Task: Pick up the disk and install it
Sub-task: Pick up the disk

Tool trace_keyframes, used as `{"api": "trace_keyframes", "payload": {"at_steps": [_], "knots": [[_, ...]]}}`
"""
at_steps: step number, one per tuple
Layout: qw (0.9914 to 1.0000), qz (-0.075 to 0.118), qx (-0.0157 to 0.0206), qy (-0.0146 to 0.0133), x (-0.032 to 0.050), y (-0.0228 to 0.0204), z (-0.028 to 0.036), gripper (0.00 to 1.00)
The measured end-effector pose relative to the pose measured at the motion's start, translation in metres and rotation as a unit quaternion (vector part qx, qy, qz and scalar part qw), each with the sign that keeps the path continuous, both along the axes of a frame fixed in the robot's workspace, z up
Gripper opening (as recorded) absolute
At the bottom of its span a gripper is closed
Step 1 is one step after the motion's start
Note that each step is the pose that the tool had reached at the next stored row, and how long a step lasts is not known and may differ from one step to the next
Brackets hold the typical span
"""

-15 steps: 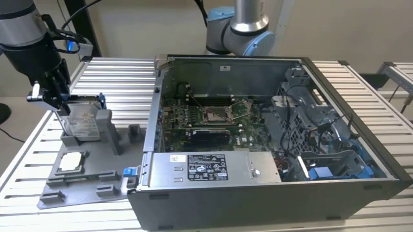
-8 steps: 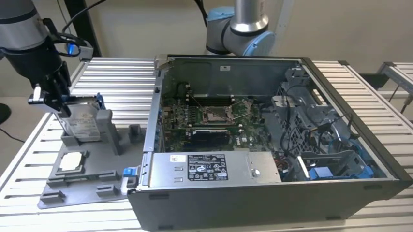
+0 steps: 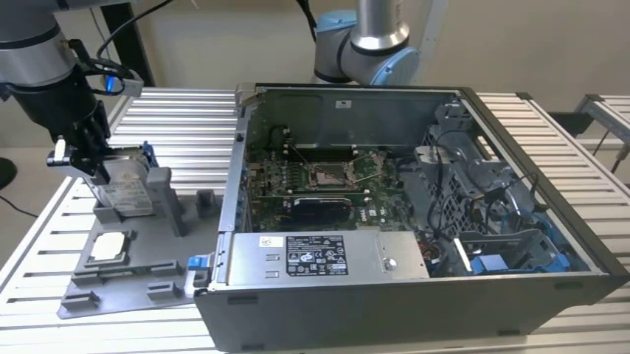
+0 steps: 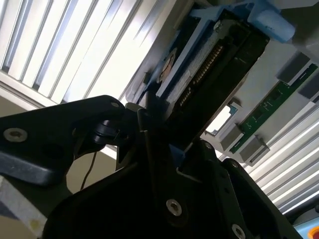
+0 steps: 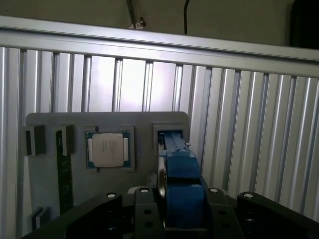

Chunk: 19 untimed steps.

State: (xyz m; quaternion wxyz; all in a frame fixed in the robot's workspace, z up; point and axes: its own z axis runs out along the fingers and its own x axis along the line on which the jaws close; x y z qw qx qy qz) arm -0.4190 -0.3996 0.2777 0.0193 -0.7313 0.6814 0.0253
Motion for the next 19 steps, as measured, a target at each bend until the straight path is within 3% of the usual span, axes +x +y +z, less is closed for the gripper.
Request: {"api": "trace_keyframes", "payload": {"at_steps": [3, 4, 17, 19], "knots": [[1.0, 0.0, 0.0001, 0.0, 0.0, 0.0, 0.0, 1.0], [1.0, 0.0, 0.0002, 0.0, 0.0, 0.0, 0.0, 0.0], [1.0, 0.0, 0.0008, -0.0001, 0.0001, 0.0, 0.0, 0.0], [1.0, 0.0, 0.0009, -0.0002, 0.0, 0.0, 0.0037, 0.0]]}}
